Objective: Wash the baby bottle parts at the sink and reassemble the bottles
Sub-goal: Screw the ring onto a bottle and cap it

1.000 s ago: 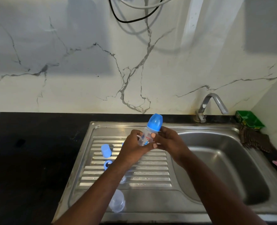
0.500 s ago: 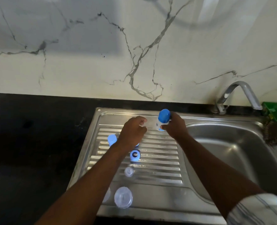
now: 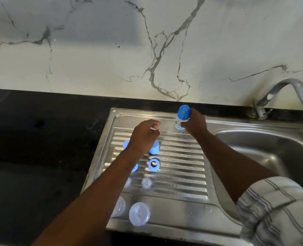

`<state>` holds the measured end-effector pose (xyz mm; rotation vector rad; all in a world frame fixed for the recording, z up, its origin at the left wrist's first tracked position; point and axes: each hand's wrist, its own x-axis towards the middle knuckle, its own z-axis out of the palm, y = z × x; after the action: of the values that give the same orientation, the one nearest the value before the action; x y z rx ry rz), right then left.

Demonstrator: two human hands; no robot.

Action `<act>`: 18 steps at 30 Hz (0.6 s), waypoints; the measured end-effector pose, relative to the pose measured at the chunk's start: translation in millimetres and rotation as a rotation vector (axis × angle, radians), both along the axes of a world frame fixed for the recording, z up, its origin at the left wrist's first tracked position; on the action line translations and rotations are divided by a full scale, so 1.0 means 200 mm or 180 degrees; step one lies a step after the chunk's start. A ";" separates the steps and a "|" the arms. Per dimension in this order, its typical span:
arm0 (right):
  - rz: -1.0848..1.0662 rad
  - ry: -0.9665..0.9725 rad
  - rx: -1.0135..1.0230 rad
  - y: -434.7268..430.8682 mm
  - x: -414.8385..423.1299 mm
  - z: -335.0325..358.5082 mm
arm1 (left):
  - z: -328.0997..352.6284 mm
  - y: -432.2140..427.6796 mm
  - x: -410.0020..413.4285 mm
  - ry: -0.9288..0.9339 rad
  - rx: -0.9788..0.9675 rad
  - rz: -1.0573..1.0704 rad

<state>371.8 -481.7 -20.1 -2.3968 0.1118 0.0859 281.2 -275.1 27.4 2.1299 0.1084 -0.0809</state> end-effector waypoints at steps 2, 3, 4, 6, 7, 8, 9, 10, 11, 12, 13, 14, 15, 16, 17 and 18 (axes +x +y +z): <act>0.0051 -0.0006 -0.0079 0.00 0.00 -0.01 | 0.00 0.02 -0.01 0.0013 -0.0039 0.0031; 0.0071 -0.0008 -0.0110 0.01 0.00 -0.02 | 0.00 0.02 -0.02 0.0020 -0.0045 0.0042; 0.0070 0.0009 -0.0097 0.00 -0.01 -0.01 | 0.01 0.03 -0.03 0.0039 -0.0038 0.0052; -0.0041 0.0075 0.0012 -0.01 -0.03 0.01 | 0.03 0.04 -0.03 0.0031 -0.0031 0.0049; -0.0150 0.0082 0.0062 -0.01 -0.05 0.02 | 0.05 0.05 -0.05 -0.0008 -0.0009 0.0074; -0.0345 0.0036 0.0115 -0.02 -0.07 0.04 | 0.07 0.06 -0.05 -0.0060 0.0031 0.0065; -0.0543 -0.0025 0.0184 -0.01 -0.09 0.04 | 0.08 0.08 -0.06 -0.0093 0.0074 0.0066; -0.0724 -0.0069 0.0287 0.00 -0.13 0.05 | 0.09 0.10 -0.07 -0.0089 0.0091 0.0077; -0.0847 -0.0123 0.0416 0.02 -0.19 0.05 | 0.10 0.12 -0.09 -0.0085 0.0101 0.0089; -0.0903 -0.0186 0.0540 0.04 -0.24 0.04 | 0.10 0.15 -0.10 -0.0073 0.0113 0.0101; -0.0903 -0.0251 0.0643 0.06 -0.31 0.03 | 0.09 0.17 -0.12 -0.0058 0.0130 0.0099; -0.0853 -0.0283 0.0745 0.08 -0.37 0.02 | 0.09 0.19 -0.14 -0.0051 0.0171 0.0087; -0.0781 -0.0290 0.0858 0.10 -0.43 0.01 | 0.09 0.21 -0.17 -0.0038 0.0215 0.0069; -0.0717 -0.0274 0.0949 0.12 -0.49 0.00 | 0.10 0.22 -0.19 -0.0018 0.0244 0.0037; -0.0620 -0.0243 0.1001 0.15 -0.54 -0.01 | 0.11 0.23 -0.22 0.0028 0.0257 0.0008; -0.0473 -0.0222 0.0977 0.18 -0.61 -0.02 | 0.11 0.24 -0.26 0.0073 0.0265 -0.0016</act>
<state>249.9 -445.8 -24.7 -2.0758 0.2268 -0.0473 229.7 -226.6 50.0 2.2128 0.1217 -0.1054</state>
